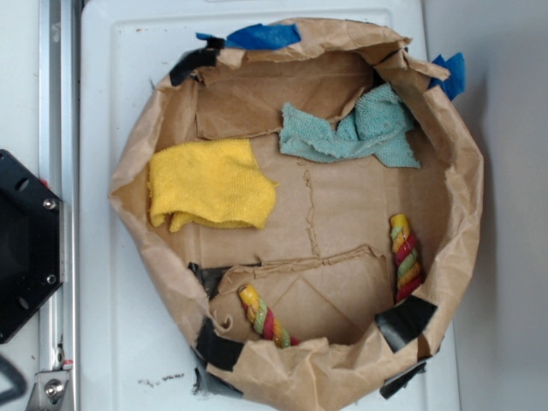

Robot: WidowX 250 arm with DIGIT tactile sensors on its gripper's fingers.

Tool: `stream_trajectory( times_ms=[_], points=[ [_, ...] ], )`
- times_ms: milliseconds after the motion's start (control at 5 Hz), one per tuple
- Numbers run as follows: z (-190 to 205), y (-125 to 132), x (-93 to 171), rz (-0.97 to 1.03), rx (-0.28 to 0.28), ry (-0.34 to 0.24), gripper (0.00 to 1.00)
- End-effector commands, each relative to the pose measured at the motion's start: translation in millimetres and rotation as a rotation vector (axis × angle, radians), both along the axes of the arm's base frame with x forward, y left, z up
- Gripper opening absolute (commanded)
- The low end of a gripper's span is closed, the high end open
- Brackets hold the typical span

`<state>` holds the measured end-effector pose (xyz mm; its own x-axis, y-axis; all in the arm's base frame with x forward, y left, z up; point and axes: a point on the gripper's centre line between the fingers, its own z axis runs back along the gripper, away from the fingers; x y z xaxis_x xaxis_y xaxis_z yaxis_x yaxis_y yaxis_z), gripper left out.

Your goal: Grab the multicolored rope.

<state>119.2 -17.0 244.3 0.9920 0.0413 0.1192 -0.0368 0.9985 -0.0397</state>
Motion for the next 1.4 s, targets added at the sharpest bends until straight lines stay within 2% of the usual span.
stream_trajectory(
  times_ms=[0,200,400,800,1000,1200],
  points=[
    [0,0,0,0.000,0.000,0.000,1.00],
    [0,-4,27,0.014,-0.005,-0.006,1.00],
    [-8,-5,46,0.026,-0.017,0.015,1.00],
    [-42,2,65,0.030,-0.009,0.045,1.00],
    [-59,14,80,0.019,-0.012,0.055,1.00],
    [-59,14,80,0.019,-0.012,0.055,1.00]
  ],
)
